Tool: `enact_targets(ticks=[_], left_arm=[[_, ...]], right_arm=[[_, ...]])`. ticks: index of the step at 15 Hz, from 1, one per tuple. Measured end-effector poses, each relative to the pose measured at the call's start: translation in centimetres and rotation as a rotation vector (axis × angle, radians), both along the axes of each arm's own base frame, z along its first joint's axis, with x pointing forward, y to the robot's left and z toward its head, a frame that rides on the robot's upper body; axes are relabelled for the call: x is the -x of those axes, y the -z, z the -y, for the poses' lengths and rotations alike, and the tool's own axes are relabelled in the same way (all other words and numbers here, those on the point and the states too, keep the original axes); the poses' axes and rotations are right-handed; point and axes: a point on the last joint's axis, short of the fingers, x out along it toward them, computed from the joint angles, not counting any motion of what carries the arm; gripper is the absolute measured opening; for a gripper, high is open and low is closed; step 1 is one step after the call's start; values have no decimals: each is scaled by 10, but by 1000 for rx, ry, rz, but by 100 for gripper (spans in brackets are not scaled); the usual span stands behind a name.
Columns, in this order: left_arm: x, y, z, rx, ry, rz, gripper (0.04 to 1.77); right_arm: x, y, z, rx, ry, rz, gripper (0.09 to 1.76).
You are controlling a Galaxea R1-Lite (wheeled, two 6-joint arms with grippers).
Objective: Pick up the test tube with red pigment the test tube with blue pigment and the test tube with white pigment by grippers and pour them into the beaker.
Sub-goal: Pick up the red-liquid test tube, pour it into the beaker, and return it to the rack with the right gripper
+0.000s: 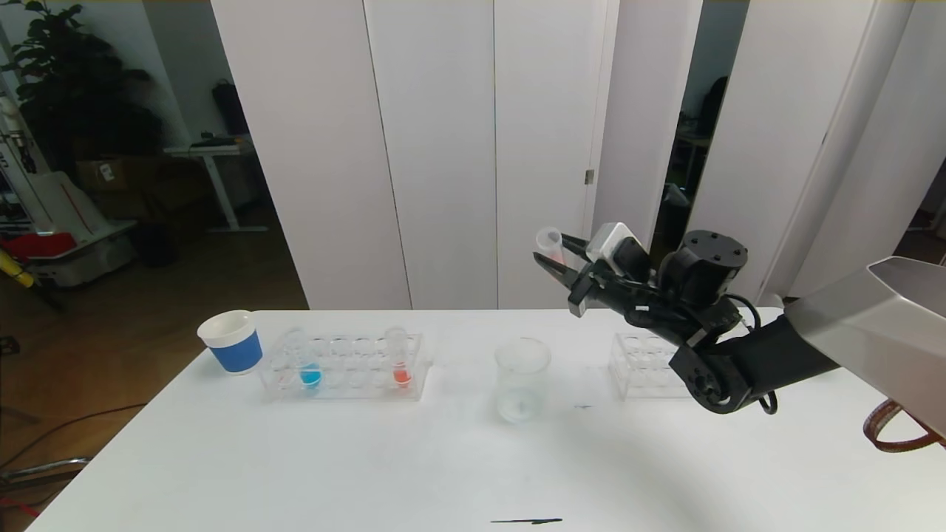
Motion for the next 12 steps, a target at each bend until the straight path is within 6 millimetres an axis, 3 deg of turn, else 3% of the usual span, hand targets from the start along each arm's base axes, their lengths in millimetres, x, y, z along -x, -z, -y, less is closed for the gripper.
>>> enact_targets(ticks=[4,9,12], left_arm=[[0,0,0,0,0,0,175],[0,0,0,0,0,0,175],[0,0,0,0,0,0,175]], right_arm=[[-6,-1,8,114,-88,20,58],[-24,-25,29,307,-181,196,58],[-29,-33,31,387,-229,295,58]])
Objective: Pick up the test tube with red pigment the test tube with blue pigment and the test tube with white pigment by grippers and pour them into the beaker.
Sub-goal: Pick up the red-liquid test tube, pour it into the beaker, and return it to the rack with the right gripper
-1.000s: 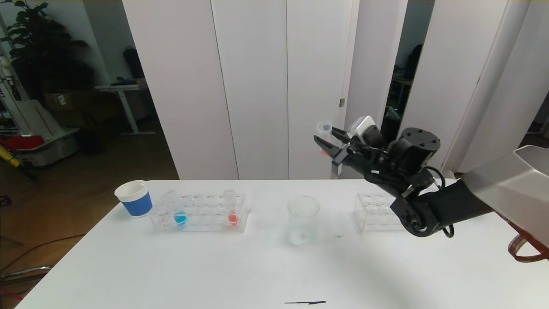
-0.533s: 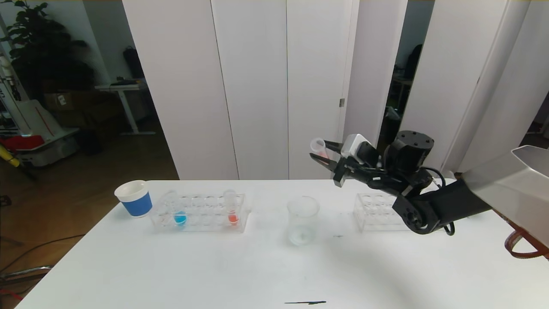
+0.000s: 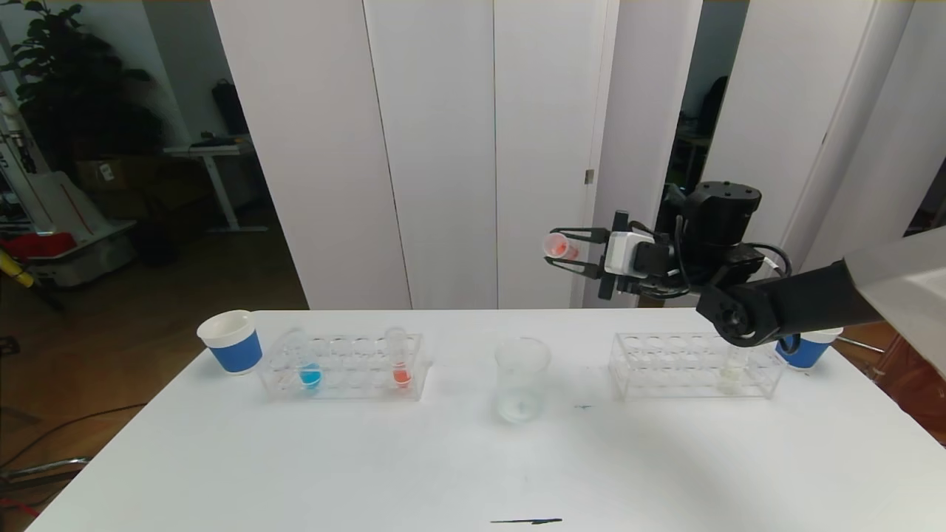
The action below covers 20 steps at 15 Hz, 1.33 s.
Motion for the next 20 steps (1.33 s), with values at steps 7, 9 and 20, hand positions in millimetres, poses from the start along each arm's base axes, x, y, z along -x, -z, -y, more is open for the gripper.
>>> enact_targets(ticks=[7,9,20], left_arm=[[0,0,0,0,0,0,175],[0,0,0,0,0,0,175],[0,0,0,0,0,0,175]], right_arm=[[-4,13,-8,72,-49,192,58],[-4,16,-12,72,-76,241,58],[-11,39,-15,115,-123,434,58]])
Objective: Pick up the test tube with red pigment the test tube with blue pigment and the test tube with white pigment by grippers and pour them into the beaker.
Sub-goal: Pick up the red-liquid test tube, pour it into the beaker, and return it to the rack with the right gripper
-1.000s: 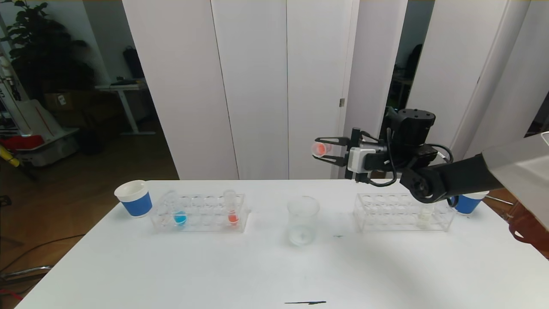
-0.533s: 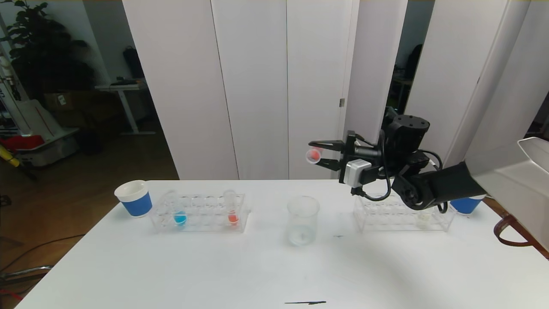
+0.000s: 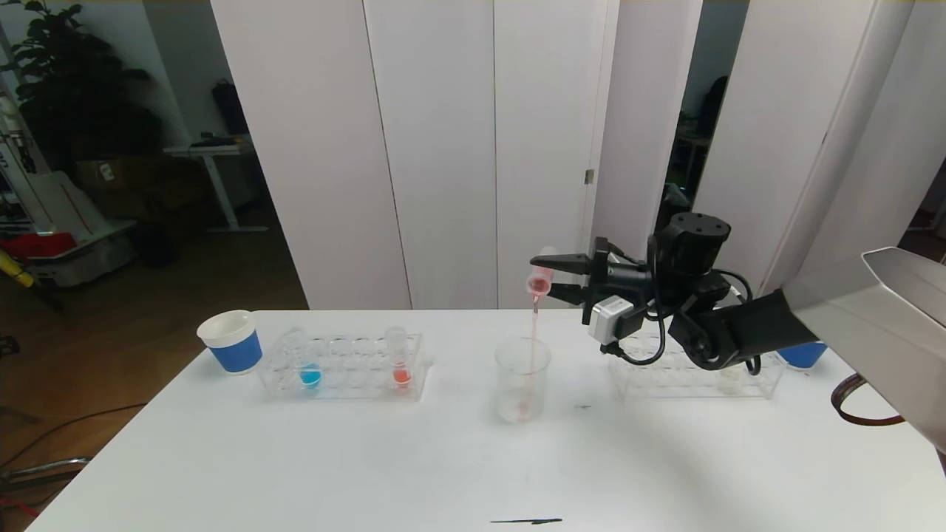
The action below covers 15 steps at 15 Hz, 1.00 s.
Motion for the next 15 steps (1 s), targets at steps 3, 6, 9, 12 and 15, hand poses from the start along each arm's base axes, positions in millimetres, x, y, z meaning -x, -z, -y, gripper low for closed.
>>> enact_targets(ticks=[3,6,9,12,15], left_arm=[[0,0,0,0,0,0,175],[0,0,0,0,0,0,175],[0,0,0,0,0,0,175],[0,0,0,0,1,0,175],[0,0,0,0,0,0,175]], right_arm=[[-4,7,7,6,24,-20,58],[-7,12,12,11,36,-22,58],[-9,11,12,17,39,13,58],[-10,9,11,27,41,65,58],[-13,3,9,38,44,163,58]])
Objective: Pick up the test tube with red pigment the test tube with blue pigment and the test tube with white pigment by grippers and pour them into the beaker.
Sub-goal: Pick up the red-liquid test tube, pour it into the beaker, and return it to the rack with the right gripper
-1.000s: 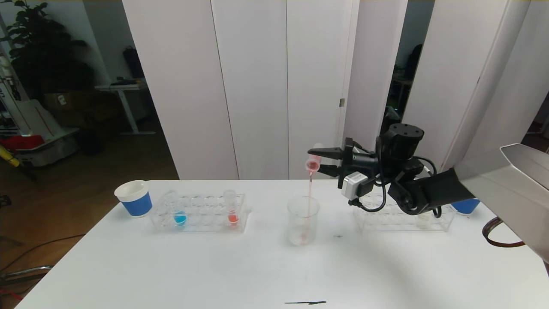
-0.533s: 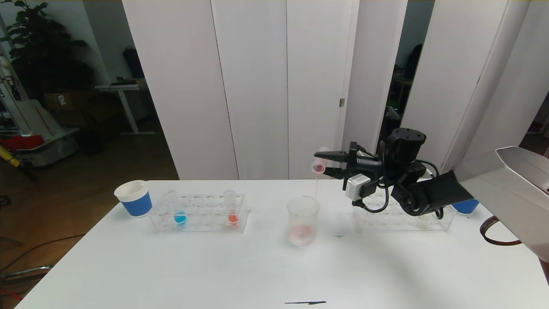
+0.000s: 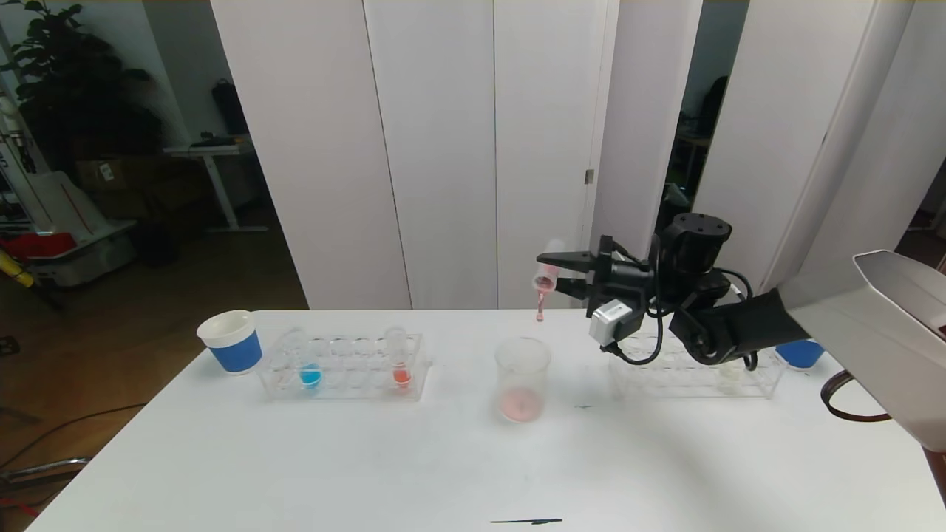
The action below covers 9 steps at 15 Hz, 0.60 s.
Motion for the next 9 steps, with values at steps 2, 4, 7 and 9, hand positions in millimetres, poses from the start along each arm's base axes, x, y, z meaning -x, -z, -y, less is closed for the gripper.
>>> enact_targets(ticks=[2,4,7,9], left_arm=[[0,0,0,0,0,0,175],[0,0,0,0,0,0,175],[0,0,0,0,0,0,175],[0,0,0,0,0,0,175]], right_arm=[[-1,-1,-1,4,0,25,58],[-2,0,-2,5,-2,29,58],[-3,-1,-2,10,1,54,58],[-4,-2,-1,15,5,76,58]])
